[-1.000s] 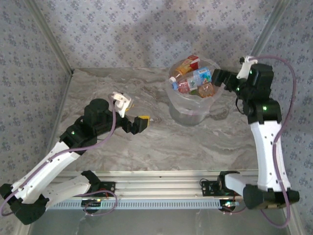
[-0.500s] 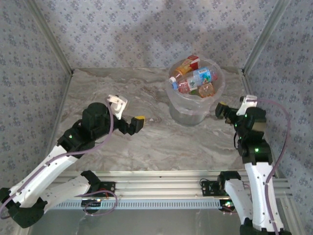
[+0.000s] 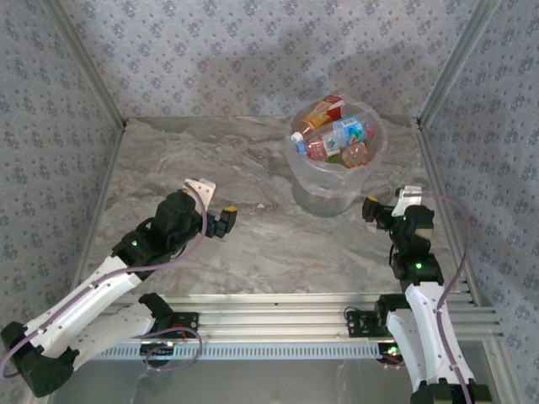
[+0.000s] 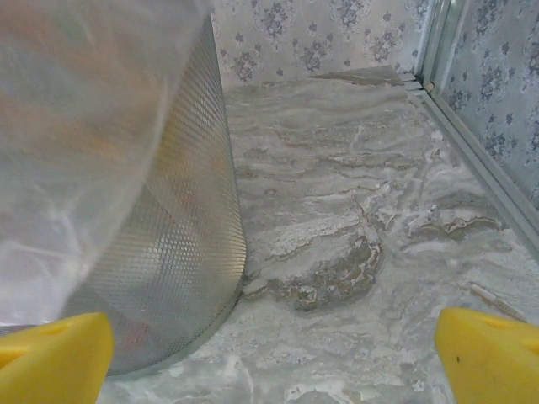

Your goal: Put the plastic bottles in the bin

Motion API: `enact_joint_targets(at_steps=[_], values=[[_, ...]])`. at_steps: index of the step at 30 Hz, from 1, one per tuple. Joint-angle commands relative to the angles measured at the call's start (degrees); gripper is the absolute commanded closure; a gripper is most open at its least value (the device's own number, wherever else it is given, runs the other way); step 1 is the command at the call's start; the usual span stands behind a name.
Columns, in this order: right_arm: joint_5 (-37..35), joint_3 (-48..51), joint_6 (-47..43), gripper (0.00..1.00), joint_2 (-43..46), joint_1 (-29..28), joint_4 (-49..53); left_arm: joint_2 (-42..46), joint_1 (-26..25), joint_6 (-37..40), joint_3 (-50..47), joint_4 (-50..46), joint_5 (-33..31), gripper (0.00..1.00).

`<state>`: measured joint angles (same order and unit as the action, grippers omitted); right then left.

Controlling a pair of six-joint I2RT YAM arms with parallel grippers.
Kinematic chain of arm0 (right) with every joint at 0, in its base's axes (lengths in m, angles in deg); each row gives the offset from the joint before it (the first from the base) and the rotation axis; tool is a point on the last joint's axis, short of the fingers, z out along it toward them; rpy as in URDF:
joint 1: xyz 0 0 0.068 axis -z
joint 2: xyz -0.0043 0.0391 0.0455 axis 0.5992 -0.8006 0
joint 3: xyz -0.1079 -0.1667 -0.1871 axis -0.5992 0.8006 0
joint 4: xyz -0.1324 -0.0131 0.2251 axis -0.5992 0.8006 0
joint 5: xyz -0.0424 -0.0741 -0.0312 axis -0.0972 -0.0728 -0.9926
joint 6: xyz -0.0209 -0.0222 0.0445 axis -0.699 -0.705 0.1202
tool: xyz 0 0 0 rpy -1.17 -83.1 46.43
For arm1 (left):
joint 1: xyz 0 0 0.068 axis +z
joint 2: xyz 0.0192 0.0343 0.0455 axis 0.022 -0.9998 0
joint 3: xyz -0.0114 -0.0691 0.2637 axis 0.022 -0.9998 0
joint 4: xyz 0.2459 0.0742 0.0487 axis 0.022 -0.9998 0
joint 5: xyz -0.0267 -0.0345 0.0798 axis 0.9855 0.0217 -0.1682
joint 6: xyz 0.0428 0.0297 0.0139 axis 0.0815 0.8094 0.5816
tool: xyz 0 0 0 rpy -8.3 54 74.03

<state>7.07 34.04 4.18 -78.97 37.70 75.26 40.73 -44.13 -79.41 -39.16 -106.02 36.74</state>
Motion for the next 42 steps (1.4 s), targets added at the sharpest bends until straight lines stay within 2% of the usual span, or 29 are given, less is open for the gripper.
enact_joint_targets(at_steps=[1, 8, 12, 24, 31, 36, 39, 42], values=[[0.4, 3.6, -2.7, 0.00, -0.9, 0.3, -11.0, 1.9, 0.5, 0.1, -2.6, 3.6, -6.2, 0.00], [2.3, 5.3, -4.7, 0.00, -8.4, 0.4, -18.7, 5.5, 3.6, -1.6, -8.1, 8.2, -5.9, 0.00], [4.7, 4.4, -4.9, 0.00, -13.3, 0.4, -22.3, 5.3, 5.2, -2.9, -9.1, 8.3, -6.7, 0.00], [5.1, 2.5, -5.4, 0.00, -24.3, 0.0, -31.6, 5.6, 8.9, -4.1, -11.3, 9.8, -7.0, 0.00], [7.8, 1.5, -6.7, 0.00, -30.2, 0.5, -37.1, 4.4, 12.0, -3.7, -12.2, 11.8, -5.3, 0.00], [6.9, 2.2, -7.0, 0.00, -31.5, 0.5, -38.9, 2.0, 16.2, -3.4, -12.5, 13.4, -4.2, 0.00], [5.0, 3.2, -7.8, 0.00, -29.9, 0.6, -37.8, 0.4, 19.6, -0.7, -14.4, 17.7, -0.3, 0.00], [4.1, 4.5, -7.8, 0.00, -29.3, 1.4, -38.1, -2.2, 22.5, -1.3, -15.0, 19.9, 0.4, 0.00]])
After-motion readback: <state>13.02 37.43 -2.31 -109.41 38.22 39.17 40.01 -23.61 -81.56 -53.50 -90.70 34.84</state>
